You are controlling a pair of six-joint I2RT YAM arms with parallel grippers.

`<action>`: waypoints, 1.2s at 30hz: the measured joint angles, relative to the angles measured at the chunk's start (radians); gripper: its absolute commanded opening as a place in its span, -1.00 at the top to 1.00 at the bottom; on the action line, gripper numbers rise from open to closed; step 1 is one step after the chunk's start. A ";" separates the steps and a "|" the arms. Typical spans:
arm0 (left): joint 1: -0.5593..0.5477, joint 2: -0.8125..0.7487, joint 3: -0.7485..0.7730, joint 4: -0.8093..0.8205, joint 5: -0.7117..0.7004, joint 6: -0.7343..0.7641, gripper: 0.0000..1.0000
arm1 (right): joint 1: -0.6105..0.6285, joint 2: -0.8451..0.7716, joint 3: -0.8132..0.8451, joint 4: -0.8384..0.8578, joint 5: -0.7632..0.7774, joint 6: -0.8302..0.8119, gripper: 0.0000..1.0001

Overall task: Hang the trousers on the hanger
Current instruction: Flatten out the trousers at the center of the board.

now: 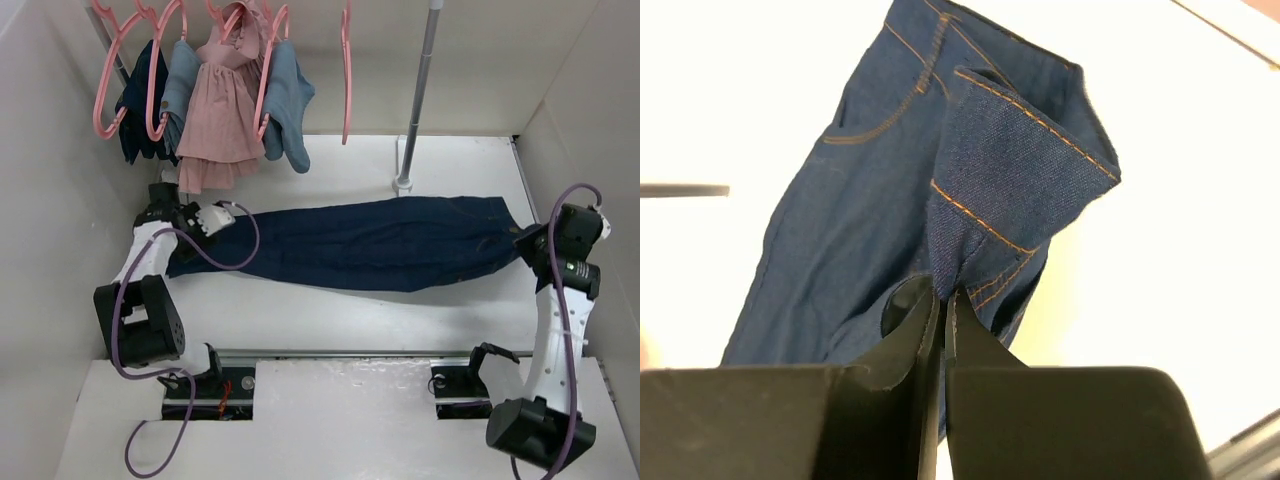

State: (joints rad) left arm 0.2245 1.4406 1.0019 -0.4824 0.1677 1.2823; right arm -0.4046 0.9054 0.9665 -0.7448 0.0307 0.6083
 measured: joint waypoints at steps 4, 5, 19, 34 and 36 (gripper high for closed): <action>-0.064 0.035 -0.029 0.000 0.026 0.051 -0.22 | 0.000 -0.056 -0.061 -0.026 0.014 0.014 1.00; -0.071 0.056 -0.025 0.002 0.029 0.061 -0.25 | 0.000 -0.052 -0.071 -0.033 0.017 0.016 1.00; -0.124 0.314 0.110 -0.169 0.005 0.231 1.00 | 0.000 -0.011 -0.072 -0.040 0.031 0.016 1.00; -0.026 -0.024 0.255 -0.136 -0.040 0.012 1.00 | 0.014 0.201 0.325 0.031 -0.093 0.015 1.00; -0.026 -0.076 0.234 -0.127 -0.061 0.005 0.85 | 0.013 0.159 0.279 0.048 -0.093 0.029 1.00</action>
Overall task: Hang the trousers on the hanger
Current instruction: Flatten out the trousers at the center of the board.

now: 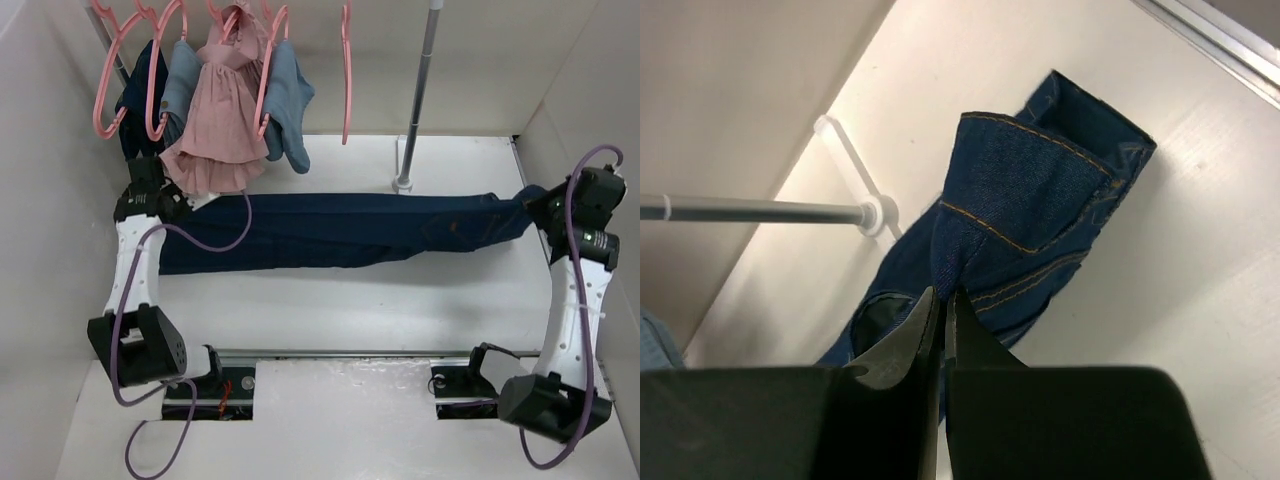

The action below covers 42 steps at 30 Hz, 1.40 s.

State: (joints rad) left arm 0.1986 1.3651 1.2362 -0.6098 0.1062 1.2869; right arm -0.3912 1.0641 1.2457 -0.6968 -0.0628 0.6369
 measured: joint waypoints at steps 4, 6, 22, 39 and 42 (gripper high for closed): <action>0.013 -0.082 -0.125 -0.005 -0.069 0.005 0.48 | -0.004 -0.146 -0.204 0.022 0.024 0.050 1.00; 0.020 -0.112 -0.235 -0.013 -0.115 0.017 0.33 | -0.009 -0.222 -0.325 0.015 0.039 0.088 1.00; -0.021 -0.267 -0.587 -0.187 -0.322 0.034 0.00 | -0.016 -0.395 -0.542 -0.093 0.189 0.240 1.00; 0.009 -0.189 -0.759 0.395 -0.433 0.162 0.35 | -0.016 -0.314 -0.511 -0.072 0.179 0.239 1.00; 0.055 -0.054 -0.727 0.431 -0.449 0.150 1.00 | -0.016 -0.299 -0.494 -0.072 0.182 0.231 1.00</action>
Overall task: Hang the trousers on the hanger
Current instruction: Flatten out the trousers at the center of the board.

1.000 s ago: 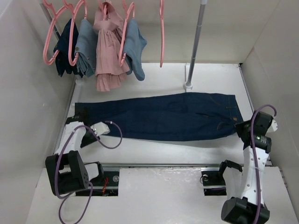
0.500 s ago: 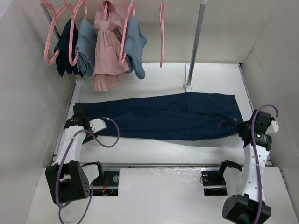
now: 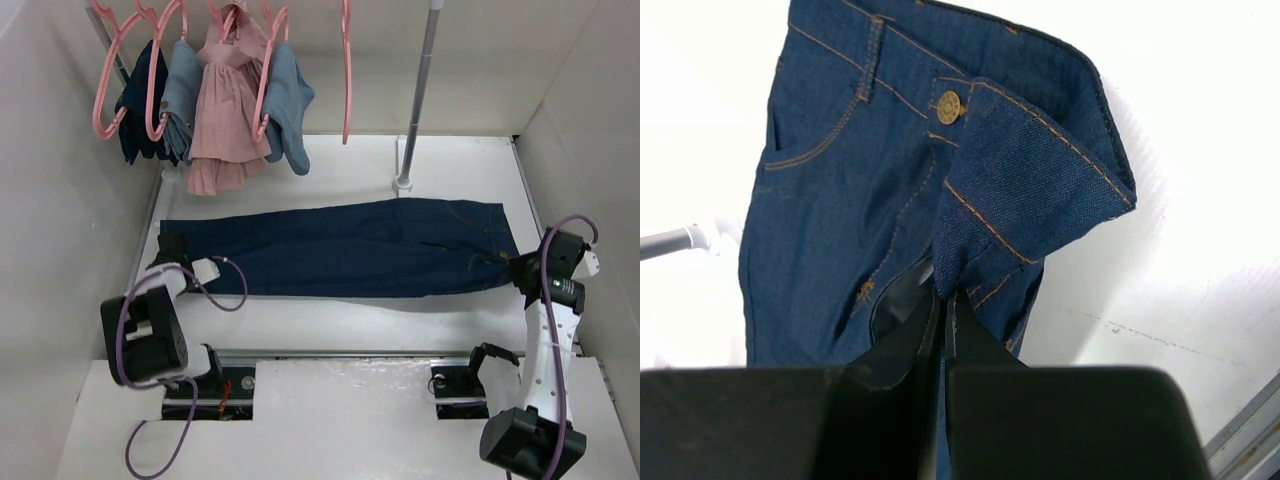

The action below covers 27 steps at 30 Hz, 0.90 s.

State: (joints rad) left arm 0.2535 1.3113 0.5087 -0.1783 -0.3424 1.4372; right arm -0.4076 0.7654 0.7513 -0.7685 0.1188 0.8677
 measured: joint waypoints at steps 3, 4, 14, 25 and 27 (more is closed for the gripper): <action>0.059 0.097 0.113 -0.095 0.036 -0.036 1.00 | 0.000 0.013 0.027 -0.002 0.005 -0.008 1.00; 0.087 0.098 0.155 -0.132 0.071 -0.039 1.00 | 0.000 0.014 0.040 -0.005 0.005 -0.011 1.00; 0.207 -0.145 0.291 -0.414 0.199 0.015 1.00 | 0.003 0.021 0.122 -0.066 0.006 -0.010 1.00; 0.216 -0.144 0.037 -0.492 0.012 -0.059 -1.00 | -0.012 -0.022 0.047 -0.249 0.172 0.178 -0.93; 0.224 -0.144 0.040 -0.503 -0.034 -0.089 -1.00 | -0.012 -0.029 0.075 -0.275 0.219 0.194 -0.93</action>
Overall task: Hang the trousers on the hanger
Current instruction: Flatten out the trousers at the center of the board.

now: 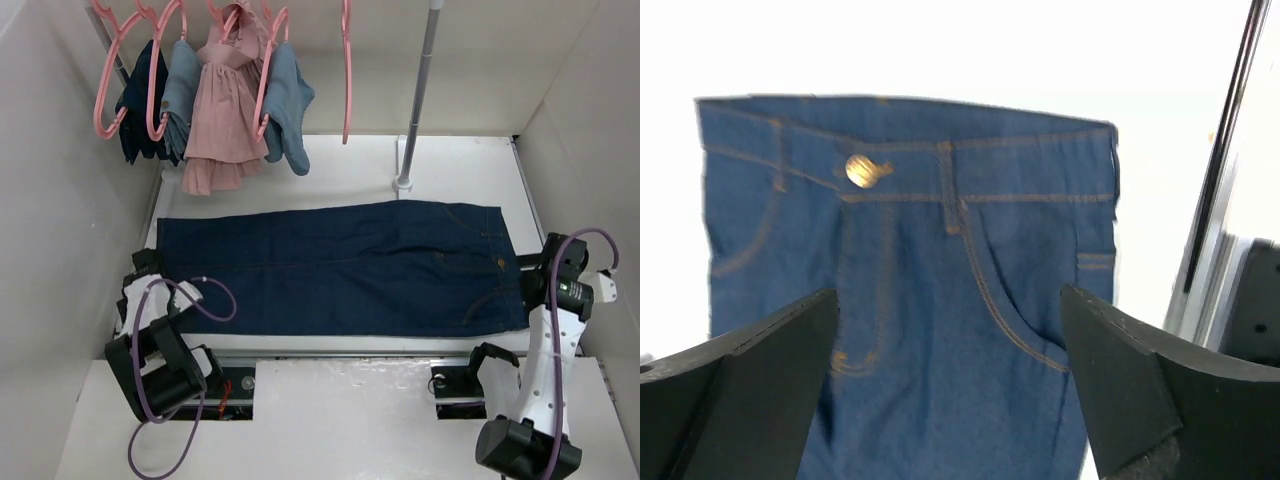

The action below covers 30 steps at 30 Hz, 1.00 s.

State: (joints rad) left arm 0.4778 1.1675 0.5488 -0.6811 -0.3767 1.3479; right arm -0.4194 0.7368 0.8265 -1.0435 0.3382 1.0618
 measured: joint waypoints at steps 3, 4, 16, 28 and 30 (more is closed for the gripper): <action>0.016 0.001 0.095 -0.028 -0.012 -0.058 -1.00 | 0.000 -0.005 0.067 0.004 0.037 -0.021 -0.95; 0.018 0.002 0.161 -0.042 -0.010 -0.082 -1.00 | 0.000 -0.005 0.088 0.015 0.039 -0.044 -0.99; -0.037 0.117 1.114 -0.248 0.461 -0.369 -1.00 | 0.181 0.230 0.180 0.194 0.020 -0.337 -0.99; -0.037 0.047 0.980 -0.049 0.316 -1.023 -1.00 | 0.298 0.572 0.356 0.298 0.063 -0.468 -0.99; -0.022 0.047 0.857 -0.051 0.369 -1.070 -1.00 | 0.298 0.644 0.415 0.317 0.063 -0.489 -0.99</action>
State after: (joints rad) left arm 0.4561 1.2140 1.4055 -0.7319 -0.0082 0.2775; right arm -0.1211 1.3808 1.2411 -0.7269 0.4011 0.5728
